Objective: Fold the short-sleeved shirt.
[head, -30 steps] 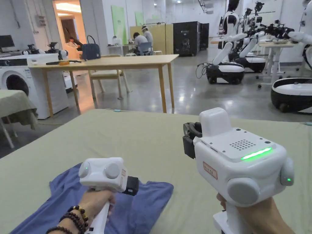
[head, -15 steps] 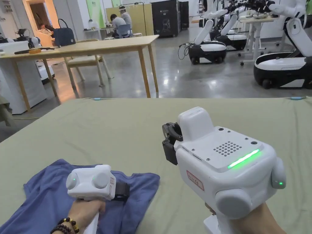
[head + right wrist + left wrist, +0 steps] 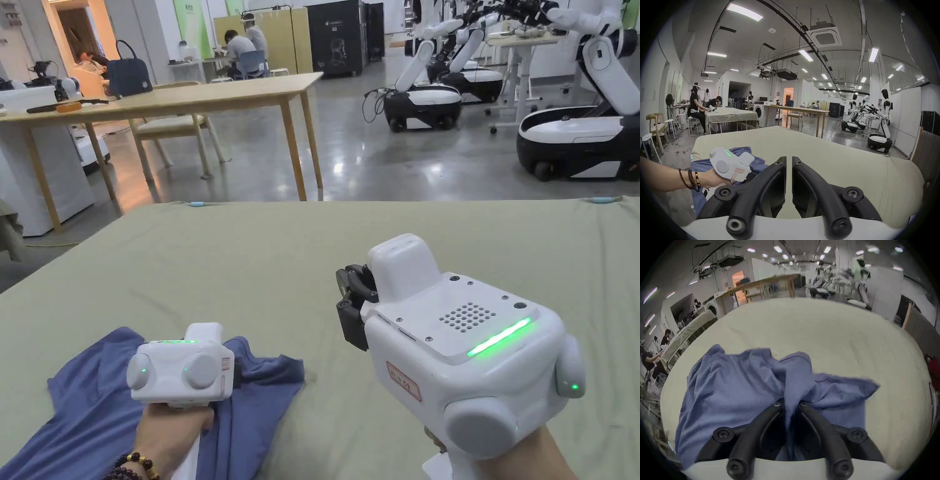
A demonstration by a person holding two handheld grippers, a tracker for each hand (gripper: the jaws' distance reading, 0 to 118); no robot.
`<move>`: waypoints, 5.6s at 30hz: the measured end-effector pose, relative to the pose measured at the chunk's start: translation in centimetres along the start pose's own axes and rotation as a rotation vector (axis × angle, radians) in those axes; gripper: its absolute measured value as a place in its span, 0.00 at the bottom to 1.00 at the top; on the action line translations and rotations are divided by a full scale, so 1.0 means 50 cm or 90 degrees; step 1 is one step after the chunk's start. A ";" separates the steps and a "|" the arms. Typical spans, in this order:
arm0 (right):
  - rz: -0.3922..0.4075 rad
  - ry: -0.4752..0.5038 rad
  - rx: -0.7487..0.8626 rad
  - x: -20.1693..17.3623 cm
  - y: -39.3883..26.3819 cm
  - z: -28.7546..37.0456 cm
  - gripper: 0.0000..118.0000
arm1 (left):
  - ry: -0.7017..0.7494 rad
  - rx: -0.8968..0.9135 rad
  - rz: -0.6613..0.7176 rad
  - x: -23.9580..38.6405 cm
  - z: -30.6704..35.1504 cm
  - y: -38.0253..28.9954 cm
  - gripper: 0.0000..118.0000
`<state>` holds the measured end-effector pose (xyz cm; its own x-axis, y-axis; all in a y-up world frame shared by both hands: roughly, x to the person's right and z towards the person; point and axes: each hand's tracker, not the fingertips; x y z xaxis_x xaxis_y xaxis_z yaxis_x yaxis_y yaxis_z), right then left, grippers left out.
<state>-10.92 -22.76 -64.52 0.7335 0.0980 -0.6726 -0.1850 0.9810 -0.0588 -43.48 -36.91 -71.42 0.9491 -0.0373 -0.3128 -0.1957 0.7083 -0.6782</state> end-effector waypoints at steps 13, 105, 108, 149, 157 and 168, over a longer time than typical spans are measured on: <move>-0.017 -0.032 0.061 0.095 0.038 0.207 0.08 | -0.228 0.228 0.003 0.129 0.345 0.198 0.08; -0.198 -0.330 -0.312 0.573 -0.297 0.552 0.76 | -0.139 -0.044 -0.123 0.274 0.091 -0.053 0.05; -0.257 -0.321 -0.377 0.599 -0.363 0.541 0.98 | -0.135 -0.040 -0.131 0.280 0.091 -0.052 0.05; -0.007 -0.244 0.034 0.521 0.360 0.287 0.13 | -0.134 0.407 -0.001 0.242 0.555 0.504 0.05; -0.087 -0.391 0.004 0.657 0.565 0.177 0.13 | -0.088 0.480 0.030 0.238 0.577 0.680 0.05; -0.155 -0.380 0.037 0.718 0.458 0.153 0.13 | -0.101 0.482 -0.001 0.277 0.475 0.678 0.05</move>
<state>16.19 4.54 -84.37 0.9905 -0.0681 -0.1191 0.0556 0.9928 -0.1059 -31.11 3.35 -82.96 0.9844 0.0218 -0.1748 -0.0259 0.9994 -0.0214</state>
